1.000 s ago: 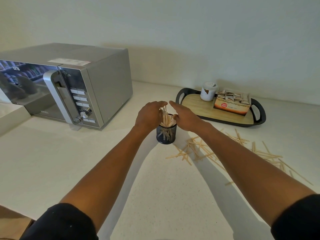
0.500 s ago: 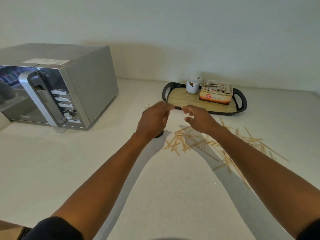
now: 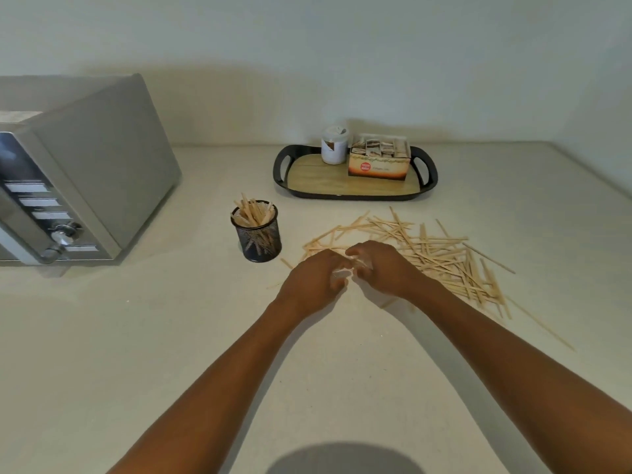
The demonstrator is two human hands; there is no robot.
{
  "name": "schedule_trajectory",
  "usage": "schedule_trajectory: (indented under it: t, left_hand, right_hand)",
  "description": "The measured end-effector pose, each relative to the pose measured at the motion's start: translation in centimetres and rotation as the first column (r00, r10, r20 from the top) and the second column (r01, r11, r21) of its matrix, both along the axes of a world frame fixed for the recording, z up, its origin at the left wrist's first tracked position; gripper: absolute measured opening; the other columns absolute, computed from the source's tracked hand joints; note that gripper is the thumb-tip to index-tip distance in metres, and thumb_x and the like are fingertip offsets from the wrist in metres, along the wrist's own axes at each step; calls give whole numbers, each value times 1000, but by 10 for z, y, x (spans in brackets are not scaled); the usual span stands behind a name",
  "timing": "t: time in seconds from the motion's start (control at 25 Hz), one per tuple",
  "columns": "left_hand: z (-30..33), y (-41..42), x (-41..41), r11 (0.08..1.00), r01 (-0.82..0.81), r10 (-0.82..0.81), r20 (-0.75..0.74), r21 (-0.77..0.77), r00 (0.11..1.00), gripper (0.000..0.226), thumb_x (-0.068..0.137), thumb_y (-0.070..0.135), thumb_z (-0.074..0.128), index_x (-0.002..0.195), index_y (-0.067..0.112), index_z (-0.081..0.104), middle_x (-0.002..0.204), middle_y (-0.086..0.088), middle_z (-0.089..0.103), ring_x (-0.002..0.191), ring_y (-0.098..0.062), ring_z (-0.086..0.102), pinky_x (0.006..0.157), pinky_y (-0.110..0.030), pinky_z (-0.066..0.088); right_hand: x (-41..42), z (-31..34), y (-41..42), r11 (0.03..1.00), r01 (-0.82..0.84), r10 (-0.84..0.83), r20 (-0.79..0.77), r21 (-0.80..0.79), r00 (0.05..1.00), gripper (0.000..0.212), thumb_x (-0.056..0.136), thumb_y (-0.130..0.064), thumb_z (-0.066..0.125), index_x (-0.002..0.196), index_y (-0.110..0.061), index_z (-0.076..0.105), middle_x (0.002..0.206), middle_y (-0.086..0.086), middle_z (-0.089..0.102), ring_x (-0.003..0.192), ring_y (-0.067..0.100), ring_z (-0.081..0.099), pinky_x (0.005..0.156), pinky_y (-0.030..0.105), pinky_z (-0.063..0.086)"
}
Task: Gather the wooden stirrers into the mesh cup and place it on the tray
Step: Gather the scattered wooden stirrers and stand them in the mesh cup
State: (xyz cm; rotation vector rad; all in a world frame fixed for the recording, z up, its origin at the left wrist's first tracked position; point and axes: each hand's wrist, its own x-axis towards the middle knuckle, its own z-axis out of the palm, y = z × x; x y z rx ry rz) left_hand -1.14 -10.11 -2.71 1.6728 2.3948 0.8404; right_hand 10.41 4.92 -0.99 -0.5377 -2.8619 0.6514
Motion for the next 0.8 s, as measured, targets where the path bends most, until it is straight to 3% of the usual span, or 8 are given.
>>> schedule_trajectory:
  t: [0.2,0.32,0.44,0.56,0.68,0.8]
  left_hand:
    - [4,35,34,998,55,-55,2,23,998,32,89,33,61,121,30,61,124,6,62,108,-16,59,84,-28,45]
    - [5,54,52,996,93,-93,-24,-5,995,45,86,45,62,128,31,57,130,6,58,115,-17,56,90,-33,46]
    - [6,75,71,988,126,-138,-145,-90,980,72,76,64,65,137,30,49,137,4,53,122,-21,50,97,-41,42]
    - [4,93,84,977,148,-178,-215,-152,960,86,68,72,66,140,30,44,137,1,51,123,-23,47,96,-43,38]
    - [1,108,86,979,143,-174,-238,-144,956,82,69,71,65,137,28,47,129,-1,53,118,-25,49,94,-43,38]
    - [-1,120,90,991,84,-110,-277,-104,955,64,75,62,64,128,26,55,119,-1,56,110,-24,53,89,-42,39]
  right_hand:
    - [39,9,17,993,121,-118,-115,18,986,44,85,-10,70,128,-12,62,129,7,61,122,23,54,104,31,38]
    - [80,14,47,942,331,-330,-28,50,944,56,82,-19,76,134,-16,57,132,10,57,122,29,52,103,36,40]
    - [125,12,76,857,502,-515,151,119,843,73,73,-35,82,137,-18,51,130,15,54,117,36,52,97,41,45]
    - [151,0,82,868,476,-495,297,141,816,85,61,-58,84,130,-21,51,123,13,51,114,34,49,92,42,45]
    - [152,-8,83,888,440,-459,246,131,854,91,57,-67,81,129,-18,54,123,13,52,114,32,49,92,42,43]
    - [139,-8,84,896,424,-443,190,134,876,89,59,-67,80,128,-17,56,124,12,55,116,31,49,91,40,42]
